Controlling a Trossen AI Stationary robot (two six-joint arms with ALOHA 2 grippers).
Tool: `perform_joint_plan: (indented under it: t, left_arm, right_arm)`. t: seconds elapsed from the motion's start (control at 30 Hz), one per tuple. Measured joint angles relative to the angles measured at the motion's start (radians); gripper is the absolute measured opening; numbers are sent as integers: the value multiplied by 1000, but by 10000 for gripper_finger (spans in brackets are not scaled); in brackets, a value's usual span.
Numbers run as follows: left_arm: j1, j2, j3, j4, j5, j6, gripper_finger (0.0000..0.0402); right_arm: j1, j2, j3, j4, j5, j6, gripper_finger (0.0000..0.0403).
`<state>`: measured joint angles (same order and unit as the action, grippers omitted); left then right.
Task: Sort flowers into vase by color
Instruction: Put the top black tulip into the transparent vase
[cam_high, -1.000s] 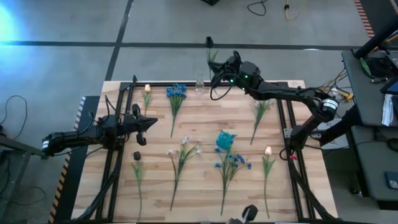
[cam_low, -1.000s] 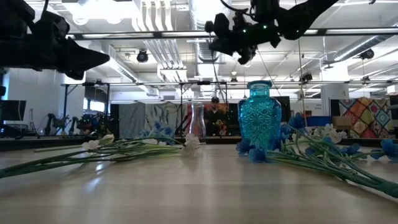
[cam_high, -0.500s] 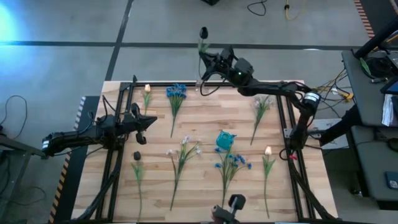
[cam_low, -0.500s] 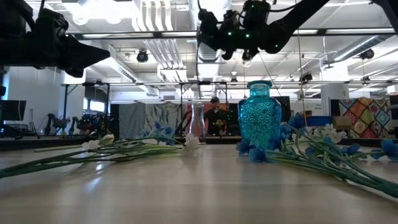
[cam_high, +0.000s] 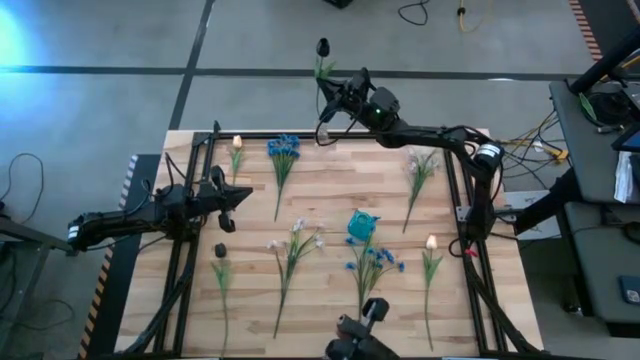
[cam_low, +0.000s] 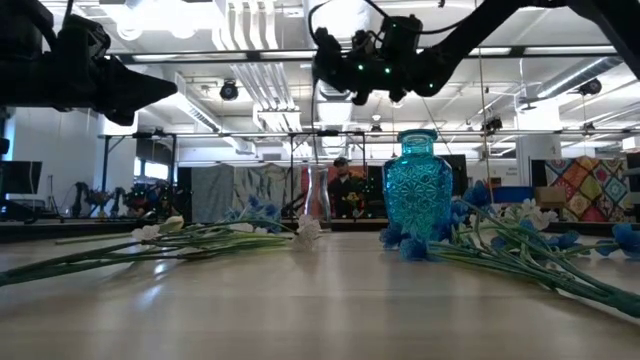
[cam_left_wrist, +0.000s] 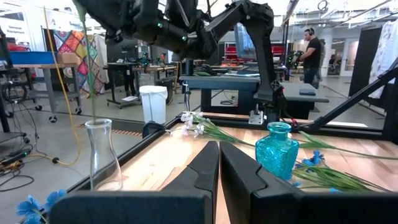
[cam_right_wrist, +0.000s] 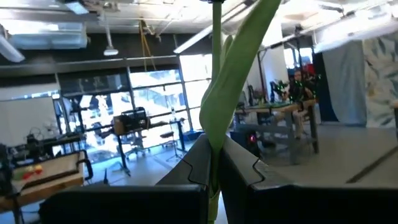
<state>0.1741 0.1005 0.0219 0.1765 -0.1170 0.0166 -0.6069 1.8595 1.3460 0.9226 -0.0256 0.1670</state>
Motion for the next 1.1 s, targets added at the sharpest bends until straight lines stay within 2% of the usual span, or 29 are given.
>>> perform_joint_plan:
  t: [0.33, 0.77, 0.87, 1.1]
  left_arm:
    - [0, 0, 0, 0, 2, -18, 0]
    - [0, 5, 0, -21, 3, -19, 0]
    - [0, 6, 0, -20, 3, -19, 0]
    - [0, 30, 0, -20, 3, -6, 0]
  right_arm:
    - [-13, 60, -22, -12, -37, 4, 13]
    - [-14, 79, -24, -204, -26, -116, 15]
    - [-14, 76, -24, -234, -22, -117, 32]
    - [-14, 33, -24, -365, -11, -143, 111]
